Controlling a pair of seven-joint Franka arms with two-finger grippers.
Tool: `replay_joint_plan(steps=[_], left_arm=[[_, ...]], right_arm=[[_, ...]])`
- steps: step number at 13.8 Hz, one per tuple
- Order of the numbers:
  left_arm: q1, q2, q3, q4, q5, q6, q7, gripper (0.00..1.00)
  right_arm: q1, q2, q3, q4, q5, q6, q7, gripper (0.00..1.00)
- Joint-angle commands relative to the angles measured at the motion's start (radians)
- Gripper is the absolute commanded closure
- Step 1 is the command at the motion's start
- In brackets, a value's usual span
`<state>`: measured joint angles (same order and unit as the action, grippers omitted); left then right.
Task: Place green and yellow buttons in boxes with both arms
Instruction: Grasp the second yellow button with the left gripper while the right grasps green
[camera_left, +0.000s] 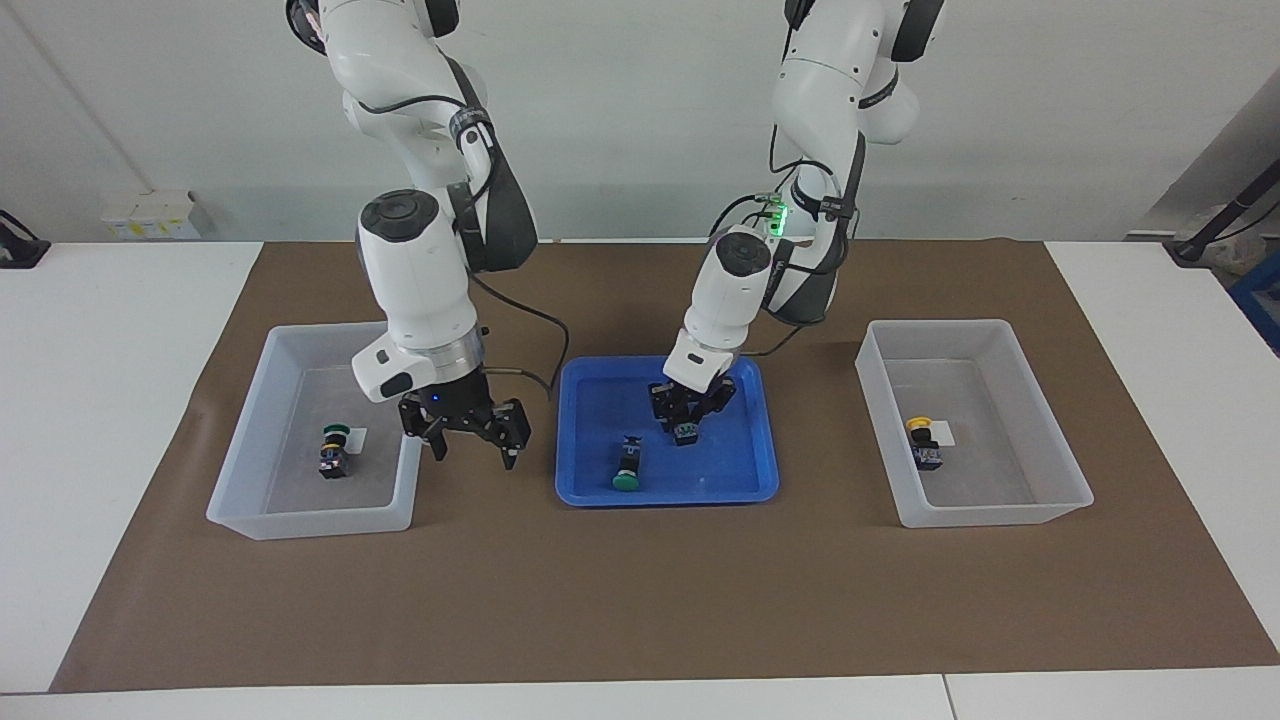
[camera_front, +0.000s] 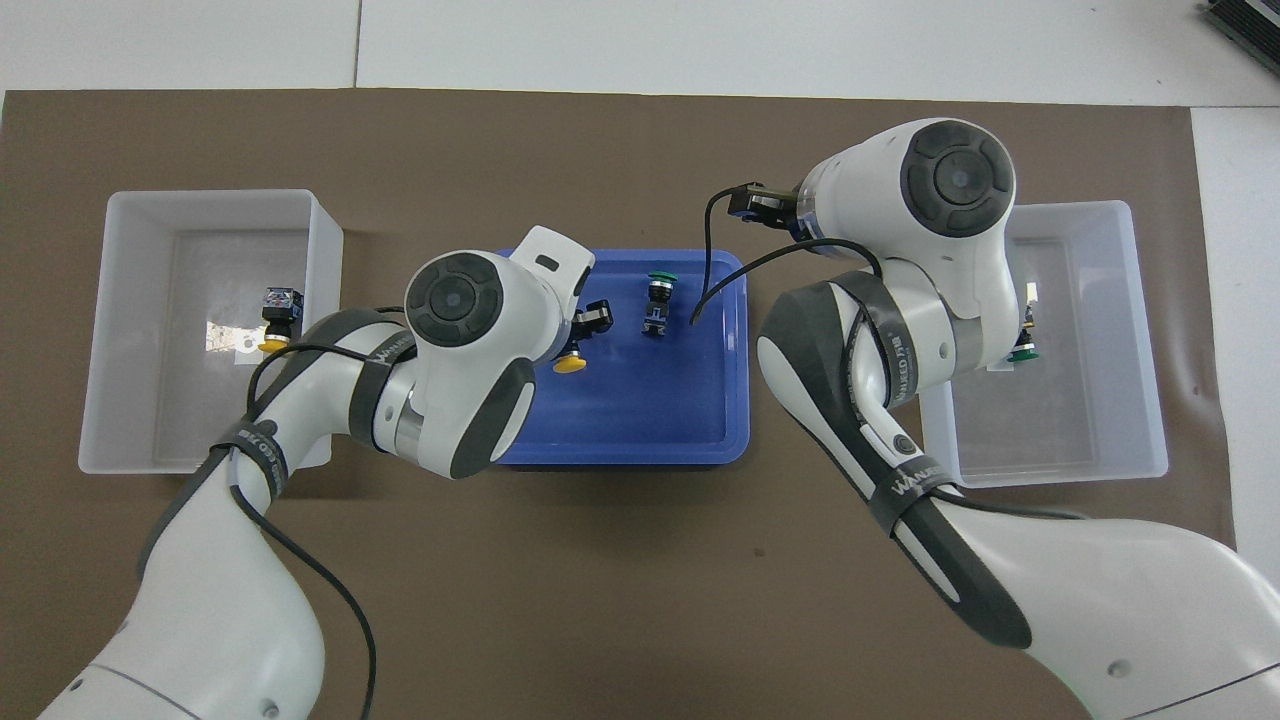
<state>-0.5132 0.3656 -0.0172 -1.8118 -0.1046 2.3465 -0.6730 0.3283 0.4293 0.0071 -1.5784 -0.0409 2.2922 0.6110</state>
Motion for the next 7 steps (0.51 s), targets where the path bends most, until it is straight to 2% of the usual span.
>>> replay_joint_plan(steps=[1, 5, 7], left_arm=[[0.077, -0.071, -0.001, 0.071, 0.019, -0.171, 0.062, 1.0], [0.24, -0.1, -0.003, 0.181, 0.019, -0.376, 0.312, 1.0], [0.327, -0.106, -0.003, 0.198, 0.019, -0.424, 0.476, 1.0]], right_arm=[[0.053, 0.055, -0.001, 0.031, 0.001, 0.015, 0.068, 0.01], [0.136, 0.143, -0.001, 0.061, -0.077, 0.055, 0.217, 0.01], [0.164, 0.172, -0.001, 0.064, -0.103, 0.058, 0.239, 0.01]])
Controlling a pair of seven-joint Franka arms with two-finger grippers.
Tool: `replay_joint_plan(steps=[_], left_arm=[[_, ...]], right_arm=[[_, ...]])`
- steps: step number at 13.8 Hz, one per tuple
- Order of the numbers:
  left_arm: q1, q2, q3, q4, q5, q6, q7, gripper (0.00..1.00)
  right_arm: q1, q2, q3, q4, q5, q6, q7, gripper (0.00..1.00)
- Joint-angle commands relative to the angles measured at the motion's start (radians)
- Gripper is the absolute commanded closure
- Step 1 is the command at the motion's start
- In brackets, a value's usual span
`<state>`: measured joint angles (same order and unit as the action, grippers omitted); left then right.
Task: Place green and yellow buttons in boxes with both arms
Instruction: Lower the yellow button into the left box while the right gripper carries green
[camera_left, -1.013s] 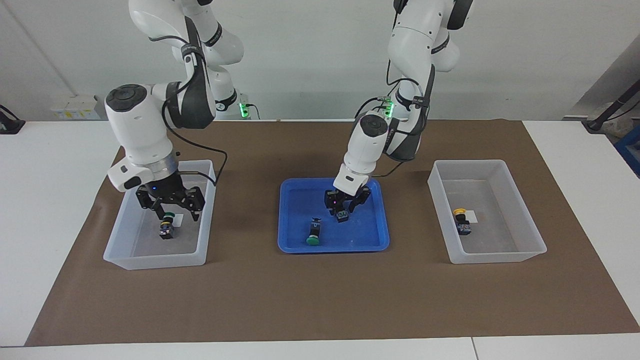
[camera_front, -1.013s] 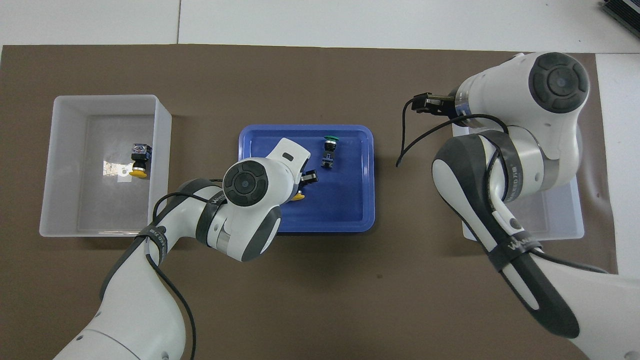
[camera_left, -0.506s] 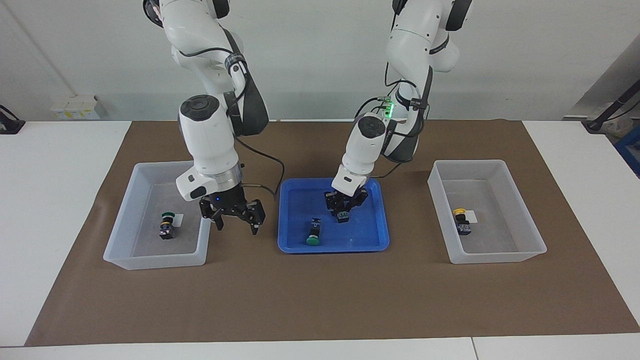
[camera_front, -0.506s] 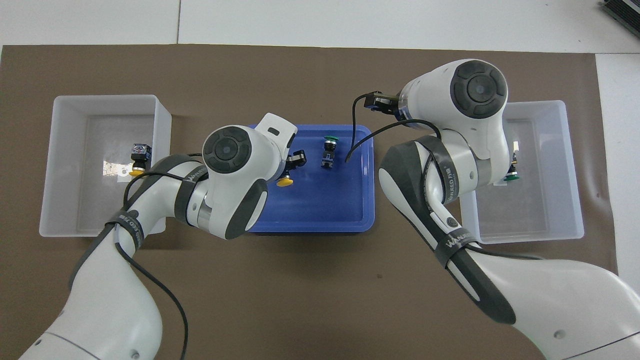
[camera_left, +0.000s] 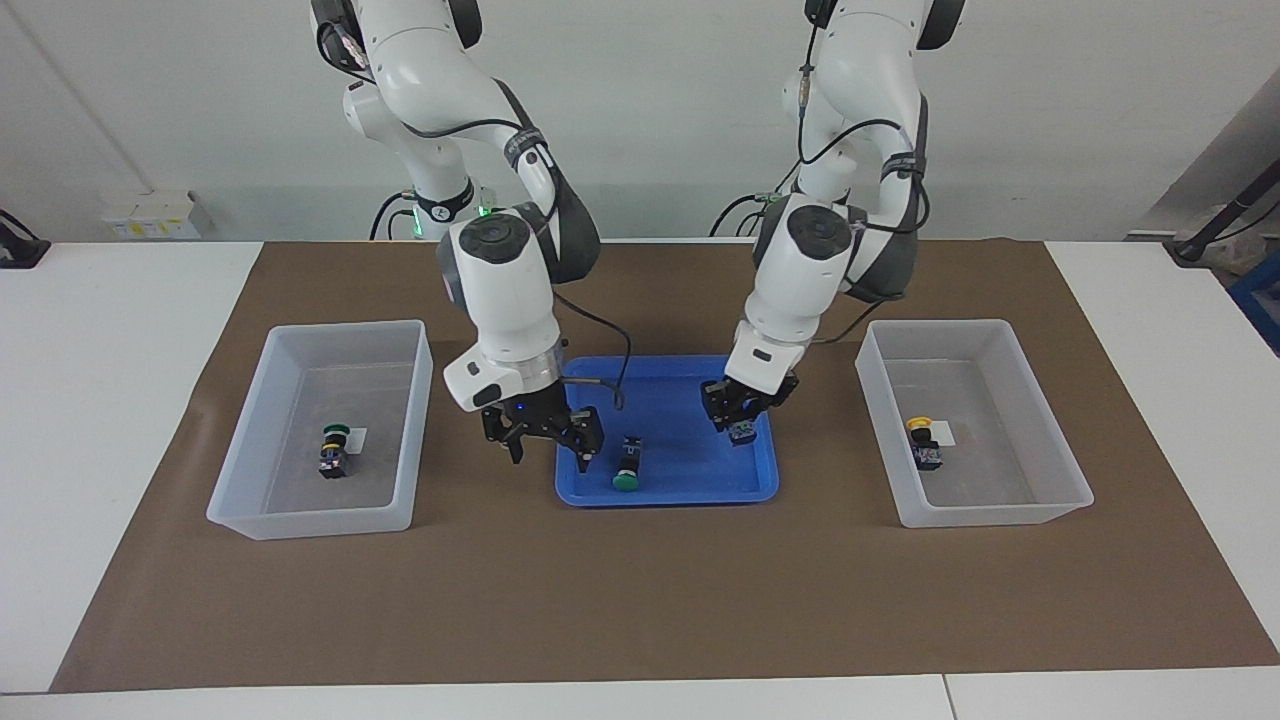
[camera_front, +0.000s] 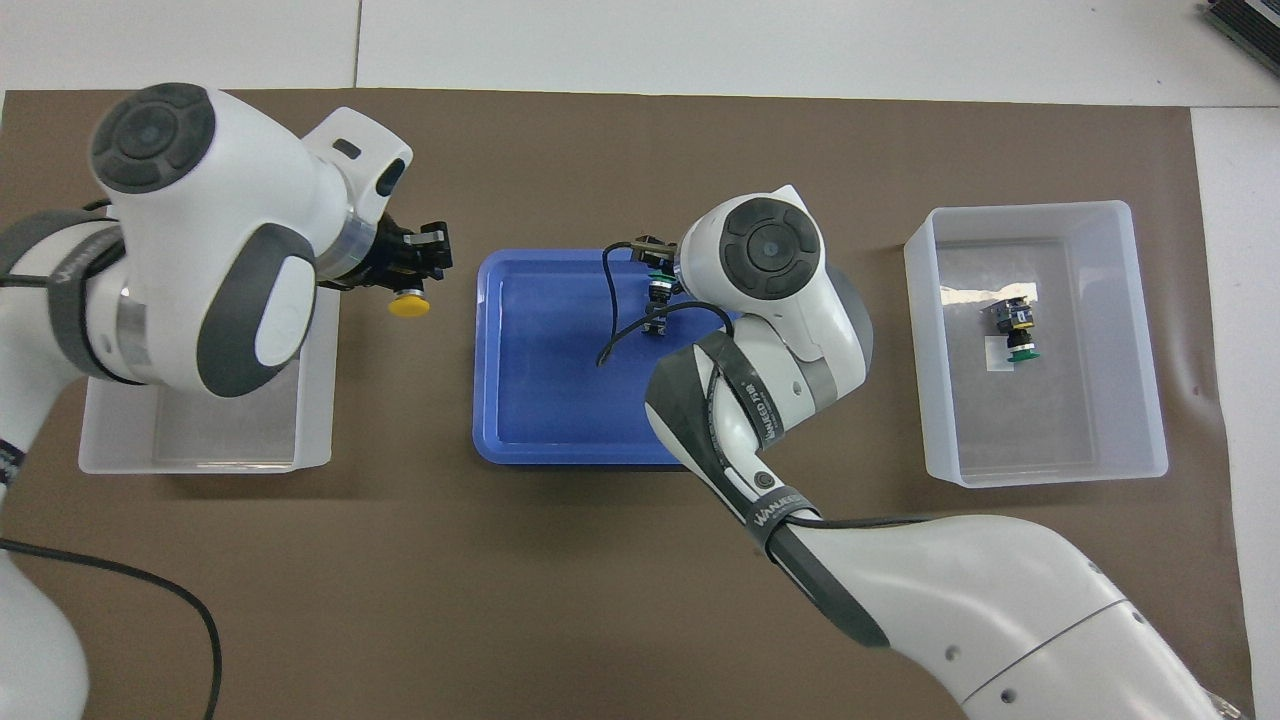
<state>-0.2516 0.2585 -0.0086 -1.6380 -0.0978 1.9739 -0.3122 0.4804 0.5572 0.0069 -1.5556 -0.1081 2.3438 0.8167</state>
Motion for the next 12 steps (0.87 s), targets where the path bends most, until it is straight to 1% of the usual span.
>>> replay_joint_plan(steps=[1, 3, 4, 5, 6, 7, 8, 9, 11, 12], left_arm=[[0.105, -0.001, -0.01, 0.021, 0.012, -0.049, 0.184, 1.0], [0.181, -0.004, -0.01, 0.004, 0.012, -0.037, 0.318, 1.0], [0.21, -0.013, -0.01, -0.018, 0.013, -0.02, 0.382, 1.0], [0.237, -0.022, -0.008, -0.054, 0.013, 0.015, 0.43, 1.0], [0.267, -0.04, -0.004, -0.11, 0.017, 0.072, 0.462, 1.0], [0.282, -0.053, -0.004, -0.167, 0.053, 0.141, 0.487, 1.0], [0.291, -0.057, -0.004, -0.215, 0.099, 0.204, 0.495, 1.0], [0.295, -0.056, -0.004, -0.245, 0.13, 0.259, 0.495, 1.0], [0.334, -0.044, -0.004, -0.295, 0.135, 0.359, 0.499, 1.0], [0.347, -0.041, -0.004, -0.327, 0.135, 0.403, 0.508, 1.0]], right_arm=[[0.032, 0.053, -0.002, 0.042, -0.042, 0.02, 0.042, 0.01], [0.04, 0.061, -0.001, 0.037, -0.073, 0.049, 0.05, 0.01], [0.041, 0.058, -0.001, 0.023, -0.076, 0.052, 0.053, 0.01], [0.044, 0.058, -0.001, 0.016, -0.078, 0.051, 0.052, 0.04], [0.043, 0.058, -0.001, 0.0, -0.081, 0.054, 0.052, 0.28], [0.043, 0.056, -0.001, -0.014, -0.084, 0.057, 0.05, 0.52], [0.043, 0.053, -0.001, -0.021, -0.084, 0.057, 0.052, 0.62], [0.043, 0.049, -0.001, -0.04, -0.084, 0.057, 0.052, 0.66], [0.047, 0.037, -0.002, -0.061, -0.087, 0.045, 0.055, 1.0], [0.047, 0.035, -0.004, -0.055, -0.087, 0.034, 0.055, 1.0]])
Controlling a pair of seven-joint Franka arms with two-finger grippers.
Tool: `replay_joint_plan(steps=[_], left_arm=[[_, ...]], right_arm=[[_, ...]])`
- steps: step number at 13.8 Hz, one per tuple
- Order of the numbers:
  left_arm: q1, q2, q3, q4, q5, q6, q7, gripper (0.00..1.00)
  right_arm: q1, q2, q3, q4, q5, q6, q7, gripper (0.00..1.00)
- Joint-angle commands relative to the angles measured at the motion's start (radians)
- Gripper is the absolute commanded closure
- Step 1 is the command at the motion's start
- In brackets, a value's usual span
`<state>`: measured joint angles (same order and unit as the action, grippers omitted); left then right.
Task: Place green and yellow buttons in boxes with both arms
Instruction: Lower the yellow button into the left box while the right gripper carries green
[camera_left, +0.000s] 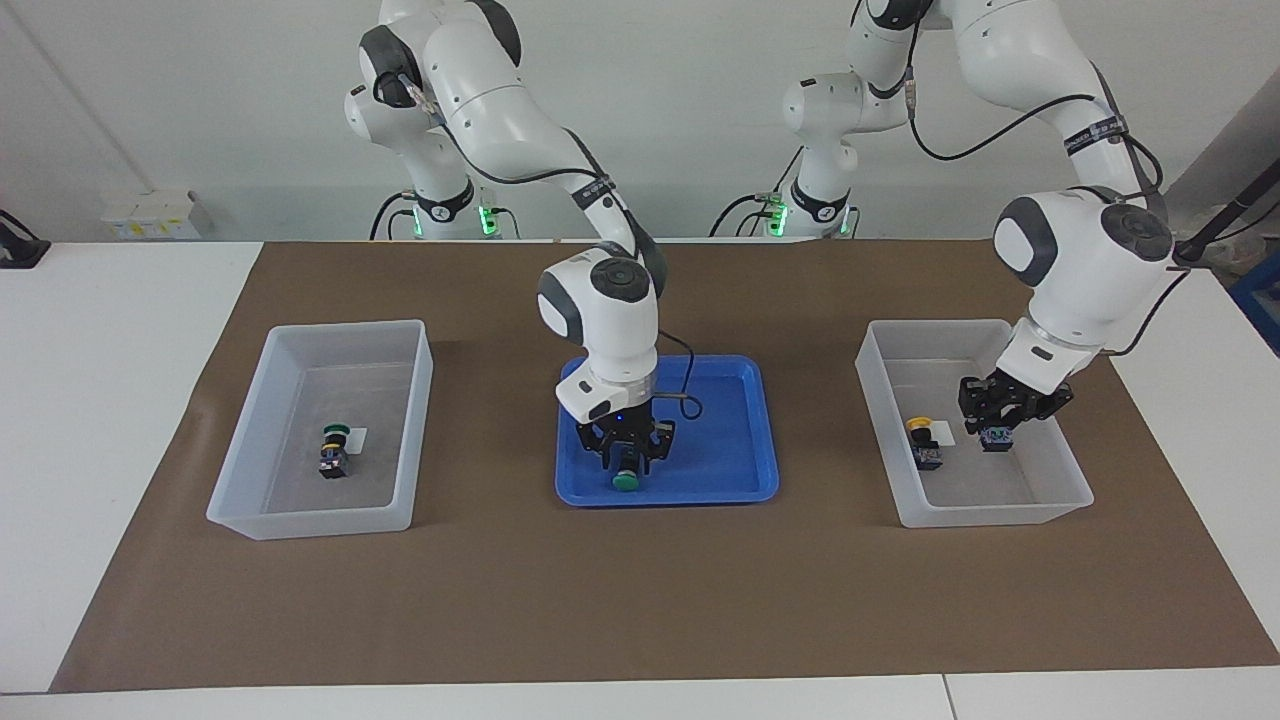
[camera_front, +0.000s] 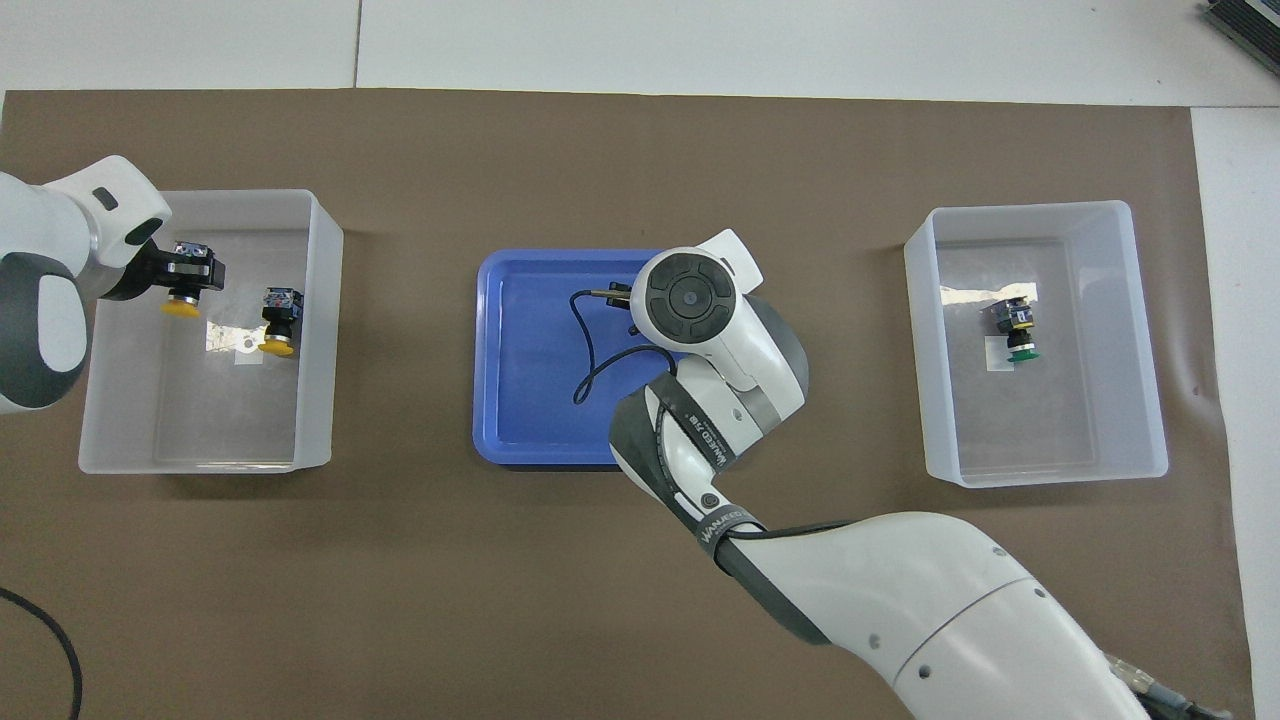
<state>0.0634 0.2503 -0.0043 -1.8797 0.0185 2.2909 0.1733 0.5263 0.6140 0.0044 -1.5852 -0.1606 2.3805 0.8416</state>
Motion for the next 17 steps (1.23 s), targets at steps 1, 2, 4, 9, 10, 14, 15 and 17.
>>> replay_joint_plan(steps=[1, 2, 4, 9, 10, 14, 15, 17], left_arm=[[0.039, -0.031, -0.008, -0.114, 0.018, 0.129, 0.028, 1.0], [0.048, -0.017, -0.008, -0.142, 0.018, 0.171, 0.028, 1.0], [0.055, 0.012, -0.008, -0.156, 0.018, 0.203, 0.026, 1.0], [0.064, 0.038, -0.008, -0.153, 0.018, 0.22, 0.026, 0.32], [0.061, 0.04, -0.008, -0.144, 0.018, 0.216, 0.026, 0.23], [0.047, 0.03, -0.008, -0.034, 0.018, 0.052, 0.026, 0.2], [0.046, 0.026, -0.008, 0.011, 0.018, -0.012, 0.025, 0.2], [0.042, 0.014, -0.012, 0.098, 0.026, -0.149, 0.021, 0.2]], right_arm=[[0.0, -0.025, -0.003, -0.019, -0.034, -0.02, 0.028, 1.0], [-0.003, -0.046, -0.009, -0.018, -0.034, -0.046, 0.028, 1.0], [-0.044, -0.138, -0.012, -0.03, -0.034, -0.13, 0.018, 1.0], [-0.225, -0.33, -0.007, -0.175, -0.013, -0.173, -0.171, 1.0], [-0.268, -0.359, -0.007, -0.206, -0.008, -0.175, -0.262, 1.0], [-0.405, -0.41, -0.007, -0.281, 0.075, -0.173, -0.559, 1.0], [-0.435, -0.416, -0.007, -0.298, 0.076, -0.166, -0.635, 1.0], [-0.503, -0.424, -0.007, -0.324, 0.085, -0.155, -0.77, 1.0]])
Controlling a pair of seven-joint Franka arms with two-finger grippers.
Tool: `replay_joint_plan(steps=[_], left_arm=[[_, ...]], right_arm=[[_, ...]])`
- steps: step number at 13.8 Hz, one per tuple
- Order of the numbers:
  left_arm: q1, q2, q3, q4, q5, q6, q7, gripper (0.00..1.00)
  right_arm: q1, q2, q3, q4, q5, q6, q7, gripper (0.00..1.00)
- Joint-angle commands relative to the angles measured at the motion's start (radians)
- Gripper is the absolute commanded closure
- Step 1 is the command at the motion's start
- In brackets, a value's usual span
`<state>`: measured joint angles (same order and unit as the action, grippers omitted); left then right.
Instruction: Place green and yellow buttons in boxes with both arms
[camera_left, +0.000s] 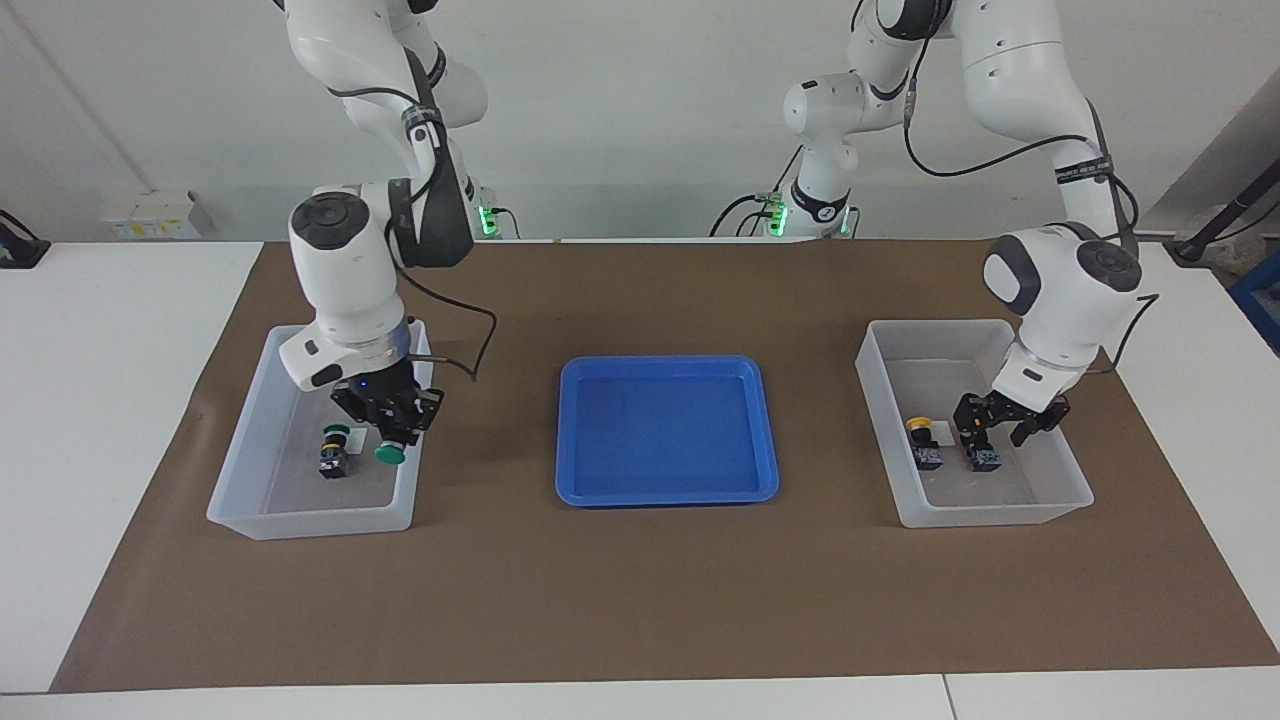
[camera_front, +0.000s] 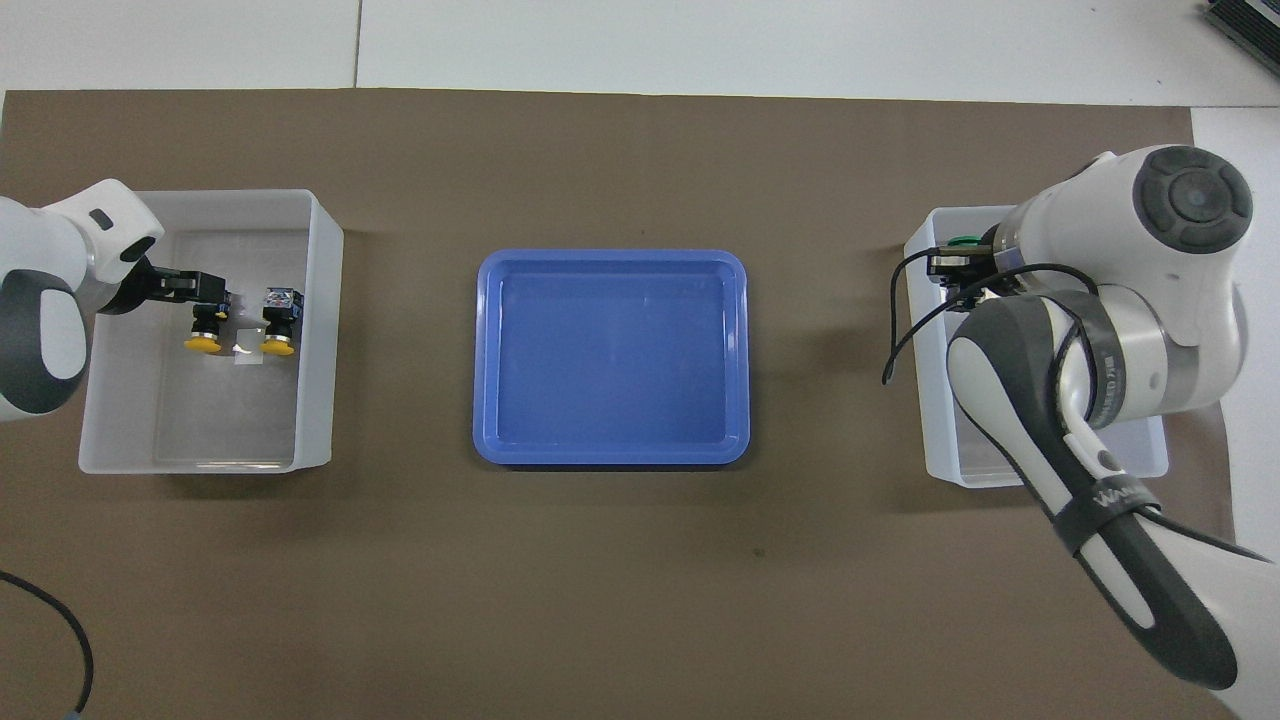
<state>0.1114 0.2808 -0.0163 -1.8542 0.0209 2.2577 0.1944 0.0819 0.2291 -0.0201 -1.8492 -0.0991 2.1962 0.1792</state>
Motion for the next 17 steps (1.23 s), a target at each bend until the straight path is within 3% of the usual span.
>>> replay_joint_plan(steps=[1, 7, 12, 13, 14, 15, 16, 17], left_arm=[[-0.016, -0.022, -0.001, 0.116, 0.037, -0.177, 0.0, 0.2], [-0.131, -0.026, -0.001, 0.39, 0.106, -0.608, -0.099, 0.2], [-0.211, -0.069, -0.005, 0.478, 0.097, -0.808, -0.19, 0.2], [-0.214, -0.1, -0.007, 0.478, 0.093, -0.828, -0.19, 0.2], [-0.214, -0.124, -0.01, 0.477, 0.091, -0.851, -0.19, 0.2], [-0.214, -0.141, -0.01, 0.477, 0.088, -0.881, -0.19, 0.2], [-0.214, -0.164, -0.01, 0.475, 0.085, -0.891, -0.191, 0.2], [-0.214, -0.195, -0.01, 0.458, 0.085, -0.892, -0.191, 0.18]], right_arm=[[-0.082, -0.04, 0.017, -0.073, 0.054, 0.036, -0.163, 1.0], [-0.156, -0.044, 0.017, -0.222, 0.091, 0.195, -0.331, 1.0], [-0.148, -0.007, 0.017, -0.266, 0.091, 0.279, -0.418, 1.0], [-0.146, -0.004, 0.017, -0.281, 0.091, 0.302, -0.426, 0.96], [-0.146, 0.004, 0.016, -0.292, 0.091, 0.322, -0.438, 0.72], [-0.146, 0.007, 0.016, -0.292, 0.091, 0.333, -0.446, 0.38], [-0.148, 0.007, 0.016, -0.292, 0.09, 0.333, -0.44, 0.16], [-0.146, 0.007, 0.016, -0.292, 0.091, 0.333, -0.434, 0.05]])
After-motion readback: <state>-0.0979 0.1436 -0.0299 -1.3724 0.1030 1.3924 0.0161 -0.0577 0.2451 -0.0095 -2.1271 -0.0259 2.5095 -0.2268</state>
